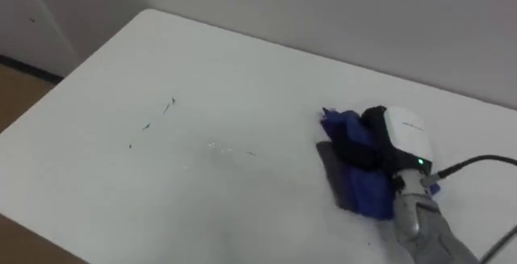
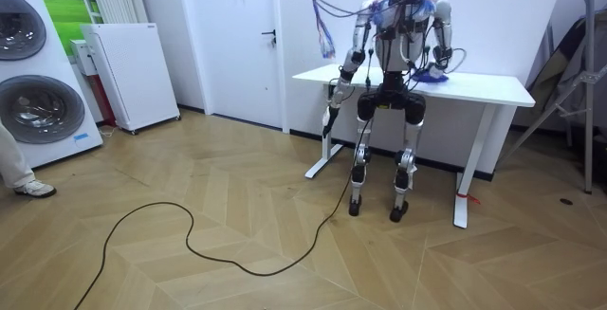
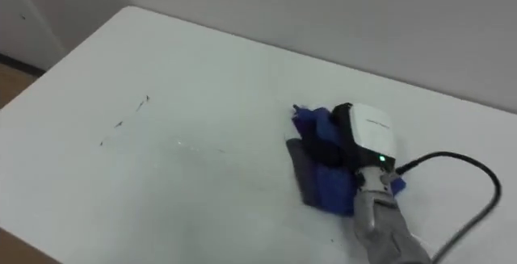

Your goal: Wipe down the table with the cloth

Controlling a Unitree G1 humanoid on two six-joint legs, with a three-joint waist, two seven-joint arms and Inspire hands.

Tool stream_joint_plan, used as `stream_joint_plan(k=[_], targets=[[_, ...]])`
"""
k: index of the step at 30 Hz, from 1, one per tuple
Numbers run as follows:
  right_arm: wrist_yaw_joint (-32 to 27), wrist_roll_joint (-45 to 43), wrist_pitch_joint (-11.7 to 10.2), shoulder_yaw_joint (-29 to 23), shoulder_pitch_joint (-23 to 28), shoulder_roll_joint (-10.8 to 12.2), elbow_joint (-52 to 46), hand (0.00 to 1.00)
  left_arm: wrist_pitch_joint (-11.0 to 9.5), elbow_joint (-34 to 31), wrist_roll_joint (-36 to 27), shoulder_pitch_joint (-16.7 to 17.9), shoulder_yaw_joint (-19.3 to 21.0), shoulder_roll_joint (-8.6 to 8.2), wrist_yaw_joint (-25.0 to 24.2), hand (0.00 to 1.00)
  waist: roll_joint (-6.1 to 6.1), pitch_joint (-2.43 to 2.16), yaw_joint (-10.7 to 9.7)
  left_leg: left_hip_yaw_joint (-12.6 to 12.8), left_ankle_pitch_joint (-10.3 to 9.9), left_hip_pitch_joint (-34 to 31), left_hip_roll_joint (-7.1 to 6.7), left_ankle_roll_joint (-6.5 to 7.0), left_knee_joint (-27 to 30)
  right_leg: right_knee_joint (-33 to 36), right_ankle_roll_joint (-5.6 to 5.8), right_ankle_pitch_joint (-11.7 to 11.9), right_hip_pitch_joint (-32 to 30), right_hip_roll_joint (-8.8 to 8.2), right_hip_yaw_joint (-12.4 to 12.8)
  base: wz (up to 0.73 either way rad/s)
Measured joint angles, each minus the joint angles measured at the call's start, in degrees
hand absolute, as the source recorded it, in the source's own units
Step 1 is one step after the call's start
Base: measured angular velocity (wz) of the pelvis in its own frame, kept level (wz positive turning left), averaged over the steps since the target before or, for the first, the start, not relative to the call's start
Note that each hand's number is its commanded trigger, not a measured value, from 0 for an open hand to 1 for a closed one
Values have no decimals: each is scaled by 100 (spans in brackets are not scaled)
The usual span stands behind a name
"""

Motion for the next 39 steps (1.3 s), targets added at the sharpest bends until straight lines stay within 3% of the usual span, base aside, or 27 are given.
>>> stream_joint_plan(k=[4, 7, 12, 17, 23, 26, 28, 29, 31, 32, 33, 39], targets=[[-523, 662, -234, -928, 986, -249, 231, 100, 7, -5, 1, 223, 310, 83, 1, 0, -33, -40, -315, 123, -81, 20, -76, 89, 80, -1, 78, 84, 40, -75, 157, -11], [-552, 1366, -307, -1114, 1311, -477, 408, 100, 1, -23, 7, 240, 364, 234, 21, 0, -57, -71, -461, 187, -109, 4, -118, 143, 100, -9, 88, 138, -4, -88, 318, -13], [-496, 1499, -312, -1329, 1459, -527, 469, 100, -12, -262, -8, 291, 329, 233, 65, 0, -52, -128, -646, 217, -134, 132, -164, 233, 59, -1, 99, 165, 82, -88, 452, -7], [-461, 1295, -139, -1320, 1263, -468, 464, 100, -86, -387, -52, 178, 24, 174, 116, 0, 11, -144, -632, 301, -158, 246, -128, 231, 36, -12, 93, 229, 162, -57, 430, -14], [-456, 1301, 461, -1091, 570, -270, 417, 100, -23, -150, -169, 153, -497, 116, 113, 0, 125, -101, -444, 410, -237, 313, -39, 204, 49, -2, -26, 378, 72, 68, 460, -41], [-383, 1357, 708, -825, 272, -241, 333, 100, 11, -74, -184, 125, -622, 68, 111, 0, 185, -63, -317, 220, -256, 304, -69, 236, 50, 6, -114, 458, -41, 159, 458, -49], [-173, 1312, 845, -740, -19, -221, 236, 100, 52, 163, -190, 54, -709, 40, 95, 0, 249, -14, -332, -176, -293, 251, -148, 302, 92, 1, -152, 484, -105, 212, 385, -25], [-144, 1297, 871, -739, -54, -214, 204, 100, 53, 162, -189, 51, -711, 32, 95, 0, 254, -17, -330, -217, -294, 218, -149, 306, 98, 5, -154, 483, -139, 224, 380, -4], [-62, 1262, 973, -667, -162, -208, -10, 100, 56, 160, -226, 64, -780, 9, 101, 0, 272, 35, -312, -305, -247, 121, -176, 240, 90, -5, -209, 431, -240, 265, 356, 0], [-62, 1261, 991, -625, -182, -210, -63, 16, 56, 159, -254, 85, -827, 10, 104, 0, 287, 46, -306, -299, -238, 117, -168, 228, 71, -12, -228, 407, -252, 277, 354, 3], [-72, 1260, 1010, -536, -189, -216, -175, 0, 63, 160, -271, 129, -912, 6, 101, 0, 301, 80, -307, -303, -209, 121, -151, 235, 42, -20, -237, 372, -255, 294, 330, 8], [-90, 1090, 1002, -324, -164, -226, -366, 0, 156, 145, -274, 209, -934, -5, 18, 0, 297, 88, -312, -342, -198, 131, -59, 161, -46, -16, -335, 292, -267, 384, 296, 6]])
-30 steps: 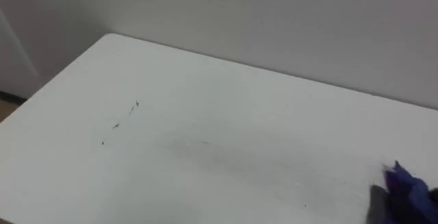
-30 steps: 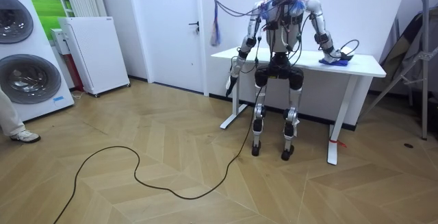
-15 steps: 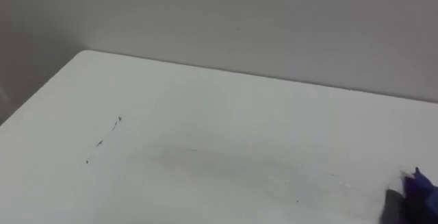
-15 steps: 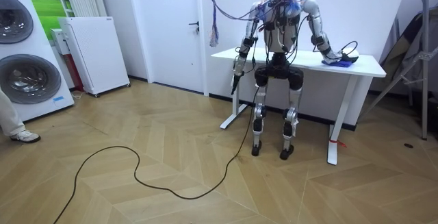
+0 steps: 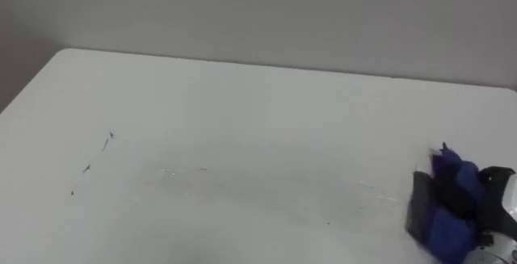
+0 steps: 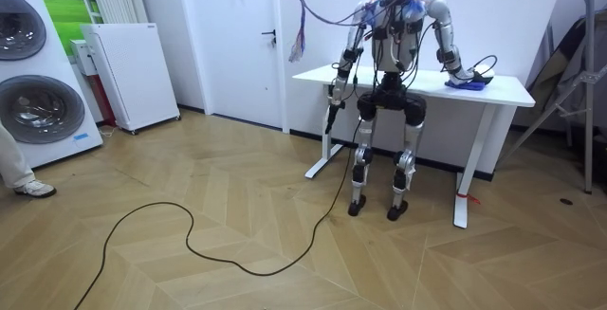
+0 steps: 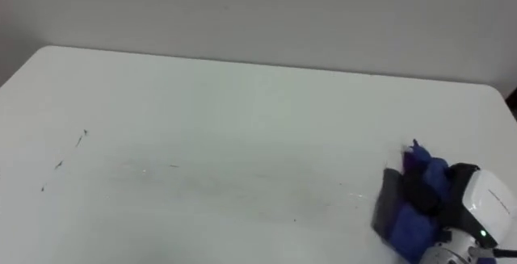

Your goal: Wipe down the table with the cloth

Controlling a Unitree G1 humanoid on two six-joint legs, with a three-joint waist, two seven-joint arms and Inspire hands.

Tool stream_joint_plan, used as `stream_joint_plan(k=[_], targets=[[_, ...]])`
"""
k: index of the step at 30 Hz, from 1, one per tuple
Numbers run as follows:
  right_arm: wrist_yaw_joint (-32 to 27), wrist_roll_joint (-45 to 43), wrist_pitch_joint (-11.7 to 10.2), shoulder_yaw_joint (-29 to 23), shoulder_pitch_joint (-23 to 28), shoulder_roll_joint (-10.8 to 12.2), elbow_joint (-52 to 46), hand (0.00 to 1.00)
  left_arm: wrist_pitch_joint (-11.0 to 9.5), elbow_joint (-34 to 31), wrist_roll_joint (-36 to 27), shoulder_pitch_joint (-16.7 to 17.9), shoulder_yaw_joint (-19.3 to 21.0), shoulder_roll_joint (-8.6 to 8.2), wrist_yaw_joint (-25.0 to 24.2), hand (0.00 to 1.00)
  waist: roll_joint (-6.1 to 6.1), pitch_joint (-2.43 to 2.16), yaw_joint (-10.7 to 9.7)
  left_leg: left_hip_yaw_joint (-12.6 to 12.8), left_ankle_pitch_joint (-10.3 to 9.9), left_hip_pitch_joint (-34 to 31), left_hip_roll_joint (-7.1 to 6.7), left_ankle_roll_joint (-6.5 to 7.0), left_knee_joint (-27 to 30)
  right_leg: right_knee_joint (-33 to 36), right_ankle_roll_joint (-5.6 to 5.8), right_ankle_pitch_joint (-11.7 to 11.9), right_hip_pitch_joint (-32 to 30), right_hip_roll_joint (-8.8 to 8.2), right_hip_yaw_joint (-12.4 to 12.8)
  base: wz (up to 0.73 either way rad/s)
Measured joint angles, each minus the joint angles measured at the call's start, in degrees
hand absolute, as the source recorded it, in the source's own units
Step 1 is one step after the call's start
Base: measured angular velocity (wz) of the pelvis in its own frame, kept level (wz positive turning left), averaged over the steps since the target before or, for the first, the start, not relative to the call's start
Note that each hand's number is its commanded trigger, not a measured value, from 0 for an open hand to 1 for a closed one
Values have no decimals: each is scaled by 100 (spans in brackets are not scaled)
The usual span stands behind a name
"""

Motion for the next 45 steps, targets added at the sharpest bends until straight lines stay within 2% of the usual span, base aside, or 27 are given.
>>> stream_joint_plan(k=[3, 5, 9, 11, 14, 18, 20, 25, 31, 38, 45], targets=[[25, -64, -4, 13, 1, -13, -22, 0, -7, -140, -3, -75, -1, -1, 4, 0, -35, 13, -8, 25, 2, -12, 13, -13, -23, 7, -6, -7, -30, 11, 7, -2], [81, -72, 5, 26, 25, -13, -55, 0, -15, -294, -5, -77, -1, -1, 4, 0, -55, 5, -10, 32, 2, 17, 13, -13, -21, 11, -7, -6, -4, 10, 11, -2], [261, -76, 8, 127, 145, -15, -242, 0, -19, -389, -20, -104, -13, 4, 19, 0, -106, -20, -22, 37, 2, 54, 12, -12, -26, 14, -2, -9, 28, 12, 21, -1], [269, -188, 5, 115, 142, -11, -246, 0, -18, -387, -131, -131, -11, 4, 24, 0, -121, -33, -28, 63, 2, 87, 14, -13, -45, 14, -2, -9, 27, 36, 111, -10], [368, -496, -26, 116, 144, 2, -292, 0, -26, -383, -240, -161, 3, 11, 17, 0, -160, -72, -40, 113, 2, 123, 20, -13, -65, 33, -5, -8, 27, 44, 154, -10], [649, -994, -76, 105, 299, 19, -703, 0, -104, -359, -237, -268, 71, 9, -18, 0, -186, -66, -83, 142, 3, 153, 20, -14, -84, 36, -4, -8, 40, 45, 169, -3], [760, -1159, -171, 80, 361, 37, -924, 0, -142, -374, -246, -333, 119, 4, -19, 0, -223, -51, -170, 142, 3, 151, 20, -14, -85, 35, -2, -9, 41, 41, 160, 0], [882, -1113, -211, -6, 360, 52, -1359, 0, -153, -457, -893, -501, 137, 2, -20, 0, -217, -42, -217, 161, 4, 146, 19, -14, -90, 37, -2, -9, 25, 37, 161, 0], [885, -1117, -211, -15, 353, 51, -1740, 0, -185, -449, -1055, -636, 138, -2, -32, 0, -244, -36, -245, 200, 3, 142, 18, -13, -94, 100, -4, -13, -22, 26, 170, -2], [881, -912, -266, -54, 350, 50, -2315, 0, -272, -416, -1125, -657, 138, -5, -53, 0, -293, -61, -262, 229, 3, 147, 14, -13, -97, 134, -8, -19, -48, 19, 186, -1], [881, -728, -292, -417, 339, 51, -2594, 0, -277, -102, -1127, -667, 233, -10, -184, 0, -341, -62, -331, 234, 3, 133, 11, -13, -100, 182, -2, -49, -88, 18, 206, 0]])
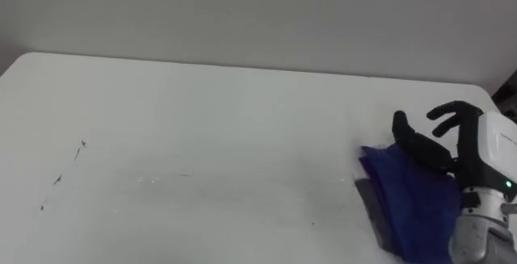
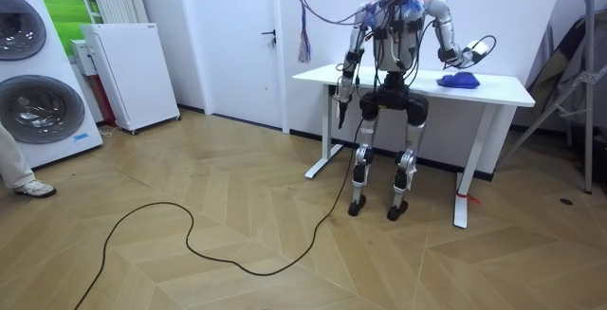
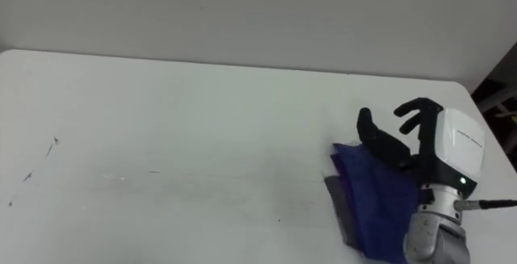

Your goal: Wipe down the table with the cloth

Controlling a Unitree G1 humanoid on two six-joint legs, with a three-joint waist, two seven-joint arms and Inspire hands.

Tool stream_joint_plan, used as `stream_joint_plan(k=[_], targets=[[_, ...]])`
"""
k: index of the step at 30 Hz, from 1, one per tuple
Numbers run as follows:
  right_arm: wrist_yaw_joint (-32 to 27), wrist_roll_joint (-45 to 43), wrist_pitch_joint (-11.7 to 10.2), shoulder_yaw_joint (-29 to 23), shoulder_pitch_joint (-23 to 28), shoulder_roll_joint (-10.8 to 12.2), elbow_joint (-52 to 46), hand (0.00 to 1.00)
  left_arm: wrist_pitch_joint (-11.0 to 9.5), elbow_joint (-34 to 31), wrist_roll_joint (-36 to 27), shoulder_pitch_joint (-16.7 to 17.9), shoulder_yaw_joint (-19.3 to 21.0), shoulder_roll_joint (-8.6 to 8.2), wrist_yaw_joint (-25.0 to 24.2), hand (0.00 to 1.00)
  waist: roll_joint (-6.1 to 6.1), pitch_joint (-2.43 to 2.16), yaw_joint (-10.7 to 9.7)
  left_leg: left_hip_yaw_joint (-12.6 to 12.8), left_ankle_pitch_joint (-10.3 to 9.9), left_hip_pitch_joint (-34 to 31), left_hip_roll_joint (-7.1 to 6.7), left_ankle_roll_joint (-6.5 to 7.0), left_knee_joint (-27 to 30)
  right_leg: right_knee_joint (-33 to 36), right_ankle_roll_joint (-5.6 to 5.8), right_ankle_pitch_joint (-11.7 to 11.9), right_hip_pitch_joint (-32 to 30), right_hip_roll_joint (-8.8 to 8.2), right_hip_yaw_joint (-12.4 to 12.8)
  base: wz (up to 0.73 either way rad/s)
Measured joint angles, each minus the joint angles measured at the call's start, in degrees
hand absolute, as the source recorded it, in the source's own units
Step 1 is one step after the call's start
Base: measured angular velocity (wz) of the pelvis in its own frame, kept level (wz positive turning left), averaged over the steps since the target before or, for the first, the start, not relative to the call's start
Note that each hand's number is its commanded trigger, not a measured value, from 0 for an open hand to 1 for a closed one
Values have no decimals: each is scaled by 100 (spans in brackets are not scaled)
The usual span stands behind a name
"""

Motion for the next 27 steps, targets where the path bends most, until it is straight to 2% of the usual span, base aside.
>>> stream_joint_plan(k=[9, 15, 16, 17, 21, 24, 27], targets=[[-4, 122, -32, -379, 3, -9, -259, 0, -6, -16, -3, 72, 351, 1, -2, 0, -34, -9, -65, 59, 0, 38, 2, 0, -10, 27, 0, -14, 4, 10, 63, 0], [-187, 541, -28, -1175, 2, -76, -213, 0, -7, -18, 9, 142, 784, -1, 42, 0, -51, -6, -252, 71, 0, 45, 3, 0, -20, 35, 5, -20, -5, 17, 102, 0], [-255, 577, -28, -1288, 3, -126, -130, 0, -9, -18, 10, 180, 828, 1, 63, 0, -83, 8, -300, 73, 0, 45, 3, 0, -21, 34, 4, -20, -4, 17, 102, 0], [-266, 595, -27, -1354, 6, -138, -82, 0, -9, -19, 11, 182, 840, 3, 70, 0, -64, -4, -319, 77, 0, 47, 3, 0, -21, 34, 4, -20, -4, 18, 107, 0], [-291, 753, 29, -1614, 155, -143, 338, 0, -7, -30, 151, 189, 944, 4, 58, 0, -155, 19, -445, 105, 0, 44, 9, 0, -25, 42, 3, -19, -25, 24, 129, -2], [-293, 1016, 52, -1724, 219, -145, 853, 0, -7, -36, 184, 229, 1084, 29, 48, 0, -170, -20, -491, 162, -1, 16, 11, 0, -38, 70, 1, -21, -96, 38, 204, -11], [-292, 1259, 121, -1844, 301, -143, 1165, 0, -8, -60, 152, 215, 1246, 39, 36, 0, -179, -14, -486, 289, 0, 19, 9, 1, -70, 139, -1, -18, -183, 39, 278, -16]])
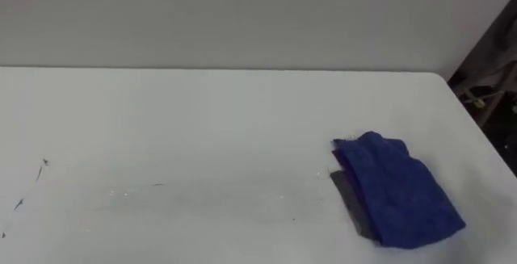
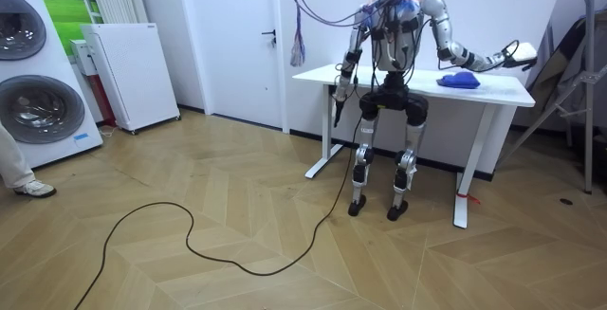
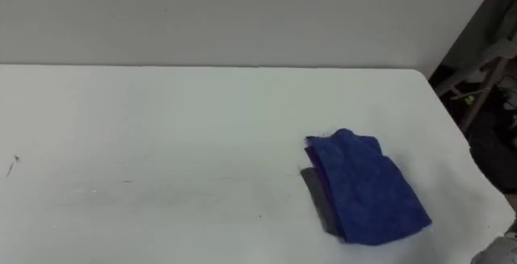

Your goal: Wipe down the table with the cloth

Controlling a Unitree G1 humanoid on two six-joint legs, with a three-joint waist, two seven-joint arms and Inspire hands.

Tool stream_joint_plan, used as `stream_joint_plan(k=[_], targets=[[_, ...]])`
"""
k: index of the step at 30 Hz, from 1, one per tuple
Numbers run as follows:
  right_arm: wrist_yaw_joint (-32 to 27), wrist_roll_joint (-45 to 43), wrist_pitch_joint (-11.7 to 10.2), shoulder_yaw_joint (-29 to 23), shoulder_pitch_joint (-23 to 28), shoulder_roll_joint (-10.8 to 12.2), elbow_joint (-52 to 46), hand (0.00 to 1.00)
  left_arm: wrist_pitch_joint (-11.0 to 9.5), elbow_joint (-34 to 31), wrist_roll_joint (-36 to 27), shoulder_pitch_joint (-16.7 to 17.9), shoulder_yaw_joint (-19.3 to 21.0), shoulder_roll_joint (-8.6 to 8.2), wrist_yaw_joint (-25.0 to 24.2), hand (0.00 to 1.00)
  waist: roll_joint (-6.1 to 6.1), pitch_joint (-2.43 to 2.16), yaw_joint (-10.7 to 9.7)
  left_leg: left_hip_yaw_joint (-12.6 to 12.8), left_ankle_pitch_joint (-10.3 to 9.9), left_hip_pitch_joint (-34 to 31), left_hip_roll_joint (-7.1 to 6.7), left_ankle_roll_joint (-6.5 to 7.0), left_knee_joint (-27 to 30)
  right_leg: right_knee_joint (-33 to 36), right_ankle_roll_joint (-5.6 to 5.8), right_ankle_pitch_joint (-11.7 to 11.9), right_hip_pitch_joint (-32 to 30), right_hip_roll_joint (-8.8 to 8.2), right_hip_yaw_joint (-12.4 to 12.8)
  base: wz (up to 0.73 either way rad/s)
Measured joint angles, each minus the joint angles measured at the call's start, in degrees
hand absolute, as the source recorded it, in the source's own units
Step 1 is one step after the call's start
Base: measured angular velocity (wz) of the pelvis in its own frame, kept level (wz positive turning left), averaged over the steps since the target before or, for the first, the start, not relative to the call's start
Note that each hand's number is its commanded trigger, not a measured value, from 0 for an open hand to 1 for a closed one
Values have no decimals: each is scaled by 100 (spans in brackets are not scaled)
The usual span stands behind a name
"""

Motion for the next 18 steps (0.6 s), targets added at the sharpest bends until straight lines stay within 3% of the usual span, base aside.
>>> stream_joint_plan(k=[10, 13, 18], targets=[[-233, 1150, 18, -472, 361, 0, 1067, 0, -5, -173, -59, 172, 208, 16, 9, 0, -55, -14, -230, 45, -1, 5, 8, 0, -10, 2, 2, -18, -8, 12, 72, -2], [-280, 1761, 12, -492, 492, 2, 1593, 0, -5, -170, -59, 217, 228, 15, 38, 0, -40, -17, -281, 81, -5, 18, 9, 4, -11, -7, 0, -30, -27, 18, 117, -6], [-361, 3504, 43, -713, 588, 6, 2937, 0, -5, -152, -227, 303, 230, 17, 43, 0, -24, -11, -325, 86, -10, 22, 8, 10, -12, -14, 2, -32, -21, 14, 114, -1]])
